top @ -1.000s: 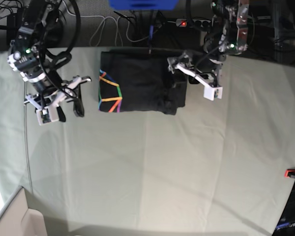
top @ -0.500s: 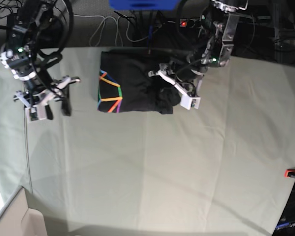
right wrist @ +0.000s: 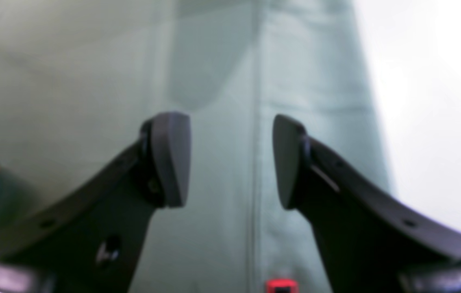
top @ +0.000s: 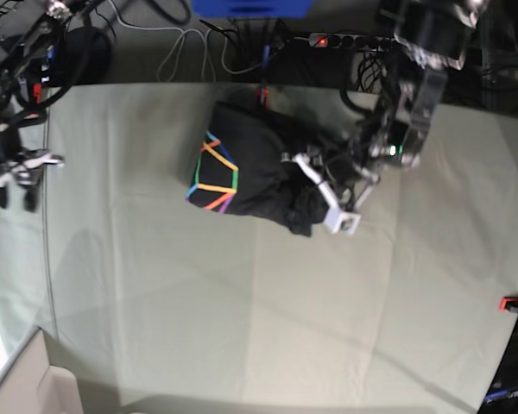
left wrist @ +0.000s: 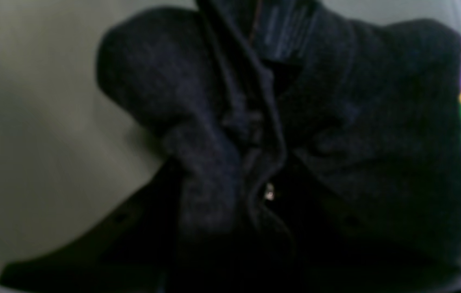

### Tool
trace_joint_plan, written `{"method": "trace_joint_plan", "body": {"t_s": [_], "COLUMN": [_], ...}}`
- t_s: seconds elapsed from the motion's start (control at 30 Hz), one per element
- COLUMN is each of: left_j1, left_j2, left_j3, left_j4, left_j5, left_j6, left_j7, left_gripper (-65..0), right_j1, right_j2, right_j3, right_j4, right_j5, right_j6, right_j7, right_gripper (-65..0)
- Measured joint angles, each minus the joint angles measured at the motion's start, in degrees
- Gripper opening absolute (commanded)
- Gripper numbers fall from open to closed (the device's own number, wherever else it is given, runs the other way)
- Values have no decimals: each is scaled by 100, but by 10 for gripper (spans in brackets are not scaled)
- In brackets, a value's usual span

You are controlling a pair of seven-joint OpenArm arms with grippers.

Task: Layout the t-shirt on the table in an organized manner, then fold the t-shirt properly
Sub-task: 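Grasp the bundle's side with the left gripper and rotate it, then press the bundle flat with the left gripper and withdraw it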

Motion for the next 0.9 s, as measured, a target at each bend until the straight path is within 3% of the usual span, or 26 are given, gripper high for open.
{"method": "trace_joint_plan", "body": {"t_s": [0.2, 0.33, 0.63, 0.83, 0.9], "left_j1": [-1285, -1838, -2562, -2667, -2667], "left_j2": [-138, 109, 1215, 1478, 1480], "left_j3": [1665, 2326, 3071, 3585, 3604], "left_j4": [-782, -1001, -1644, -2295, -2332], "left_j5": [610, 1362, 3099, 3620, 3740], "left_j6": [-28, -15, -101, -66, -66], "left_j7": [-52, 46, -61, -581, -660], "left_gripper": [-649, -649, -649, -643, -597], "right_j1": [42, 9, -70, -313, -341], "right_j2": [7, 4, 4, 4, 2], "right_j3": [522, 682, 1246, 1305, 1300], "right_j4": [-4, -20, -24, -26, -26], "right_j5": [9, 13, 15, 11, 11], "right_j6": [7, 7, 7, 7, 4], "right_j7": [11, -2, 4, 0, 13], "right_gripper": [-324, -324, -324, -324, -324]}}
